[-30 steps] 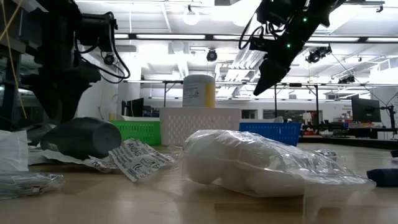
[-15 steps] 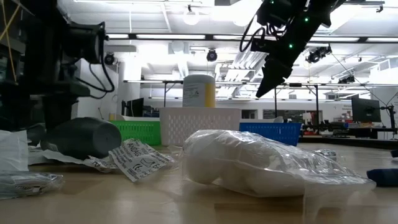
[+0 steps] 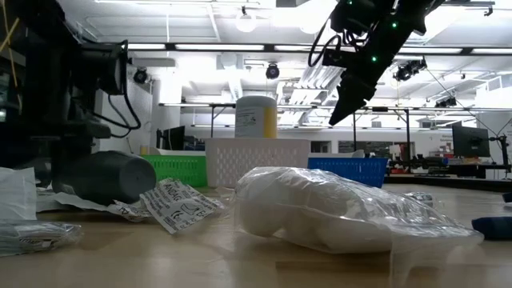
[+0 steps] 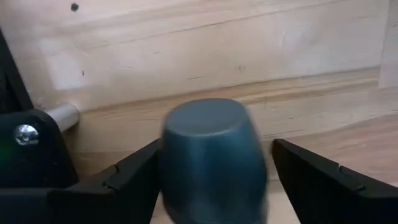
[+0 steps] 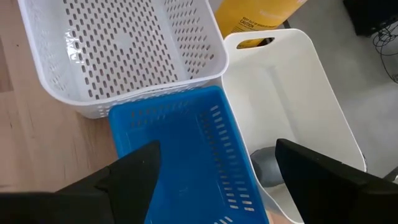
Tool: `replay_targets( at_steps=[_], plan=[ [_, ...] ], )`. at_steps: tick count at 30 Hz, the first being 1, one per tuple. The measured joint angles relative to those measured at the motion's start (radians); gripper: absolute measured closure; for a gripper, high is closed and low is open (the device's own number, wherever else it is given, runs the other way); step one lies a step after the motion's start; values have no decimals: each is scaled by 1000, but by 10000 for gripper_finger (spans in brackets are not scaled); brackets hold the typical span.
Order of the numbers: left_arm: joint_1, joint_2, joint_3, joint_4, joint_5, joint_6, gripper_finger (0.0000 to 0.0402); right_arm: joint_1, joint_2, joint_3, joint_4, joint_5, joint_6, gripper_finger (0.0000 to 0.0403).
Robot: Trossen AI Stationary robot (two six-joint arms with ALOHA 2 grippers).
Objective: Pick & Place Travel size toiletries
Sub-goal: Put the black deodorant into the top right white bin
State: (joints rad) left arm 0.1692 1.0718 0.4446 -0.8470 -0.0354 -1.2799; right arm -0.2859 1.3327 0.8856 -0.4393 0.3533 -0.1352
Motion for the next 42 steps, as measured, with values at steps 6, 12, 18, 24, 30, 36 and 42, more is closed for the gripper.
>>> replay_targets(
  at_steps=[6, 12, 18, 24, 30, 36, 42],
  plan=[
    [1, 0, 0, 0, 21, 15, 187, 0, 0, 0, 0, -46, 1, 93],
    [1, 0, 0, 13, 32, 102, 199, 0, 0, 0, -11, -47, 9, 93],
    [0, -24, 86, 188, -42, 294, 199, 1, 0, 0, -1, -155, 49, 93],
    [0, -65, 175, 486, -83, 622, 199, 50, 0, -1, 69, -235, 83, 93],
    [0, -69, 185, 840, -84, 954, 199, 124, 1, -89, 397, -335, 101, 93],
    [0, -58, 185, 1094, -42, 1184, 199, 176, 1, -213, 878, -317, 117, 93],
    [0, 4, 185, 1282, 53, 1302, 199, 203, 91, -241, 1157, -302, 73, 93]
  ],
)
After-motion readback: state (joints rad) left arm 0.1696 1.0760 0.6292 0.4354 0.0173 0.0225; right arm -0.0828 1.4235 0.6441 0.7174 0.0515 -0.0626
